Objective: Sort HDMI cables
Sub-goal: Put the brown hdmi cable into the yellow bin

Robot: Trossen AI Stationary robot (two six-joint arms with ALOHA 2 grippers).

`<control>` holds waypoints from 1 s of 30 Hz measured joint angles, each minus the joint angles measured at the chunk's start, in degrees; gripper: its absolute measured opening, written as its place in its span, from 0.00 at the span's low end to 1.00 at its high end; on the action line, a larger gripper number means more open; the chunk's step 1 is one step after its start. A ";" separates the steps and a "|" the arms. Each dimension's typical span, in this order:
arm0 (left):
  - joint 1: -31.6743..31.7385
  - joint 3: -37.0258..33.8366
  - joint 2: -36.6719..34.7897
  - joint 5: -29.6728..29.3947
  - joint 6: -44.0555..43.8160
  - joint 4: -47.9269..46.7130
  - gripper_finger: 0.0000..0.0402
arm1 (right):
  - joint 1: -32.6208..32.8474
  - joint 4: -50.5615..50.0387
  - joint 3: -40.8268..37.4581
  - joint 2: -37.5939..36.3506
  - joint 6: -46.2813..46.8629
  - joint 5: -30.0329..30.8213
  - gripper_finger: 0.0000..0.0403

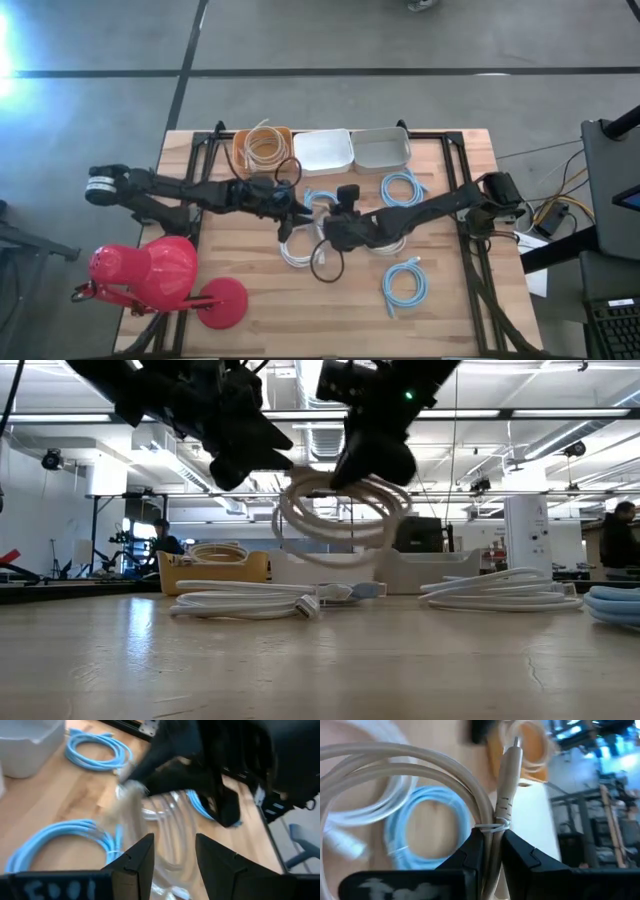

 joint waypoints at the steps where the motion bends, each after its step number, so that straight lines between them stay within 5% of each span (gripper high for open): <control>1: -0.41 -0.01 0.00 -0.07 -0.31 -0.01 0.35 | 0.00 0.04 0.51 -0.04 0.23 0.74 0.11; 11: -0.93 -1.95 0.00 -11.32 -0.57 -0.09 0.35 | -0.01 0.35 1.46 -0.04 1.00 1.47 0.12; 30: -0.83 -3.58 -0.04 -10.12 0.15 2.21 0.35 | -0.48 4.33 0.89 -0.04 -1.73 1.37 0.12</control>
